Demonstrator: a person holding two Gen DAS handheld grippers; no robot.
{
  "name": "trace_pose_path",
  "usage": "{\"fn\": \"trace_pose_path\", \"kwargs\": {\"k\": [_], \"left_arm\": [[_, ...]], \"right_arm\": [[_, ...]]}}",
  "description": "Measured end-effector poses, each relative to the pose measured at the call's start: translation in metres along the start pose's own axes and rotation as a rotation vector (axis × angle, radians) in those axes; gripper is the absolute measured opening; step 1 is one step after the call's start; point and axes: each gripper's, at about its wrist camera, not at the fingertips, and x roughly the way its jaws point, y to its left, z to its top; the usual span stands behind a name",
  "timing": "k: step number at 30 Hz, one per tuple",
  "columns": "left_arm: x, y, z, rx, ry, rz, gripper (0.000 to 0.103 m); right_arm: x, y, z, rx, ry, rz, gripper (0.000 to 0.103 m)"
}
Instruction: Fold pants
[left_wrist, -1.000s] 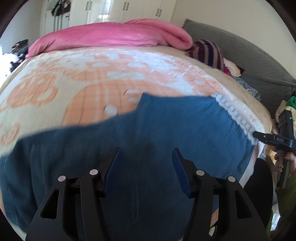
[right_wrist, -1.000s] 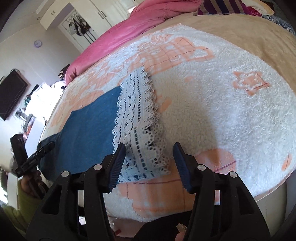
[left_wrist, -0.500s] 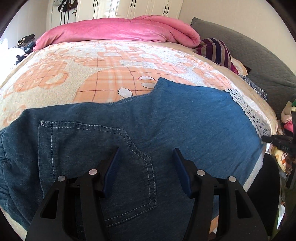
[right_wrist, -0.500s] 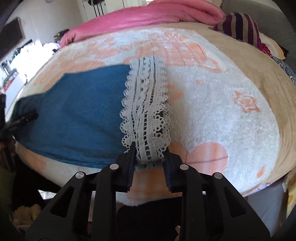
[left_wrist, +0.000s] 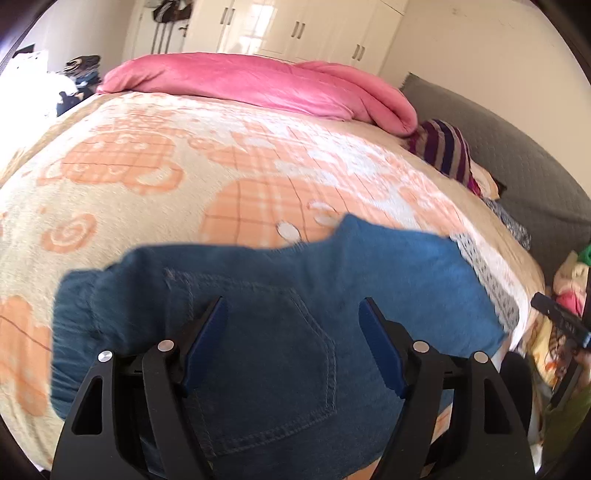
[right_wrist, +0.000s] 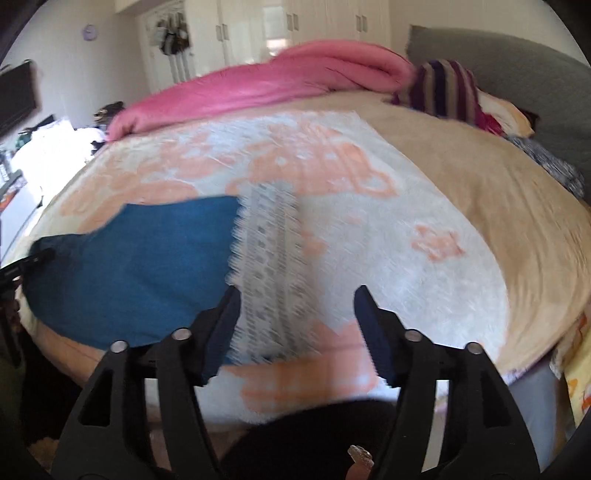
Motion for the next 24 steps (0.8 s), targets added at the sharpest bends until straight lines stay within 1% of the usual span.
{"fn": "trace_pose_path", "kwargs": {"k": [1, 3, 6, 7, 8, 10, 11, 13, 14, 16, 17, 18, 19, 20, 22, 24], "left_arm": [[0.001, -0.001, 0.003, -0.007, -0.001, -0.003, 0.072], [0.009, -0.011, 0.012, -0.011, 0.017, -0.039, 0.072], [0.029, -0.034, 0.021, 0.046, 0.053, -0.058, 0.072], [0.035, -0.038, 0.023, 0.049, 0.064, -0.077, 0.072], [0.045, -0.043, 0.025, 0.043, 0.087, -0.115, 0.072], [0.064, -0.046, 0.027, 0.035, 0.134, -0.141, 0.072], [0.076, -0.045, 0.027, 0.042, 0.154, -0.119, 0.072], [0.087, -0.037, 0.024, 0.062, 0.158, -0.027, 0.072], [0.087, -0.028, 0.024, 0.057, 0.133, -0.01, 0.072], [0.084, -0.01, 0.024, 0.02, 0.106, 0.024, 0.072], [0.082, -0.001, 0.024, -0.003, 0.098, -0.004, 0.072], [0.08, 0.003, 0.023, -0.02, 0.093, -0.028, 0.072], [0.079, 0.004, 0.023, -0.024, 0.088, -0.031, 0.072], [0.079, 0.002, 0.022, -0.007, 0.087, -0.016, 0.072], [0.081, -0.003, 0.02, 0.023, 0.079, 0.01, 0.072], [0.077, -0.002, 0.019, 0.022, 0.064, 0.003, 0.072]], "right_arm": [[0.007, 0.013, 0.006, -0.033, 0.004, 0.025, 0.068], [0.028, 0.047, 0.016, -0.117, 0.026, 0.077, 0.069], [0.064, 0.098, 0.03, -0.233, 0.064, 0.163, 0.072], [0.081, 0.117, 0.035, -0.271, 0.094, 0.199, 0.073], [0.09, 0.129, 0.037, -0.291, 0.111, 0.205, 0.073], [0.117, 0.146, 0.043, -0.329, 0.154, 0.199, 0.075], [0.125, 0.149, 0.043, -0.338, 0.166, 0.184, 0.075], [0.143, 0.145, 0.044, -0.342, 0.204, 0.093, 0.078], [0.149, 0.136, 0.044, -0.323, 0.221, 0.051, 0.084], [0.154, 0.108, 0.046, -0.231, 0.235, 0.015, 0.087], [0.155, 0.089, 0.046, -0.173, 0.238, 0.007, 0.088], [0.153, 0.076, 0.046, -0.13, 0.233, 0.033, 0.087], [0.152, 0.066, 0.044, -0.095, 0.224, 0.07, 0.086], [0.15, 0.061, 0.044, -0.071, 0.215, 0.09, 0.086], [0.15, 0.066, 0.044, -0.083, 0.213, 0.071, 0.087], [0.151, 0.073, 0.044, -0.106, 0.215, 0.048, 0.087]]}}
